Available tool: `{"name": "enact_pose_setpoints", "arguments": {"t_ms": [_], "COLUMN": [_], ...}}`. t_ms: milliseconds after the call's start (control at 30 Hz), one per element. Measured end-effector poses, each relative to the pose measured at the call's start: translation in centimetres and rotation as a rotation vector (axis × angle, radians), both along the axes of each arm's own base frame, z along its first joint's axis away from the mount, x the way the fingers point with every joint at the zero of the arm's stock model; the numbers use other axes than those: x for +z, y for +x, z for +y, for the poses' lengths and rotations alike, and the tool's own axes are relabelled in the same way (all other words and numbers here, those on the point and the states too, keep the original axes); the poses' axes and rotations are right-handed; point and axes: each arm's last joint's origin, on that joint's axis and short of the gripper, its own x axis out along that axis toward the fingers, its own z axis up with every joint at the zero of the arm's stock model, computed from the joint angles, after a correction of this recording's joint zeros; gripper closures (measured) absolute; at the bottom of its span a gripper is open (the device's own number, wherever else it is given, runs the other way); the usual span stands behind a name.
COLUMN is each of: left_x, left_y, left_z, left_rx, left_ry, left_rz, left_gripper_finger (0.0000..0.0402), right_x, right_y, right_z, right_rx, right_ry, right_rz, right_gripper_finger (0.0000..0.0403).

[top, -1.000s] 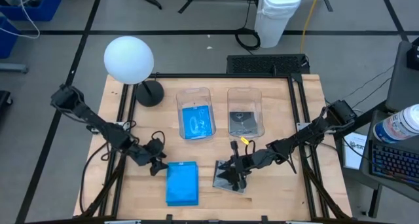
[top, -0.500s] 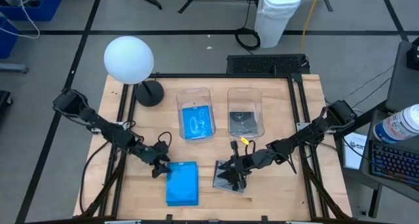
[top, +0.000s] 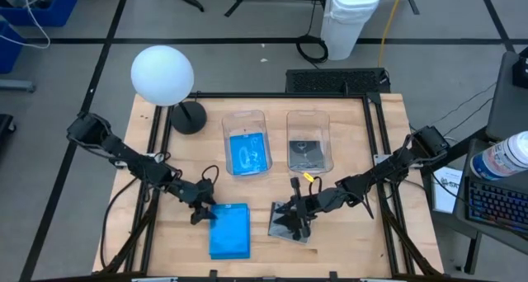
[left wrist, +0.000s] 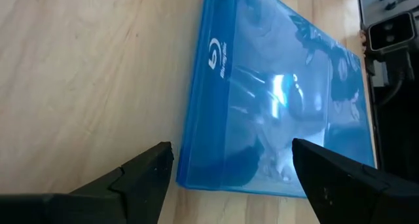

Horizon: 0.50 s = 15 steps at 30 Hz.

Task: Pick & place jewel cases by type
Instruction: Put the blue cd case into the left transparent bin

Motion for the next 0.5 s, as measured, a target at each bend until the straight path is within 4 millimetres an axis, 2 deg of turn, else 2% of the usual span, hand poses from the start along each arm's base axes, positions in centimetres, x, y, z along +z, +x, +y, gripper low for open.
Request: {"name": "enact_pose_setpoints", "arguments": {"t_ms": [500], "left_x": [-0.54], "left_y": [0.75], "left_z": [-0.15], "left_rx": [-0.013], "left_ry": [-0.014], "left_rz": [-0.029], "left_gripper_finger": [0.0089], "right_x": [0.00], "right_y": [0.00], "right_z": [0.00], "right_rx": [0.000], "right_ry": [0.001], "right_rz": [0.000], "right_gripper_finger": [0.0403]}}
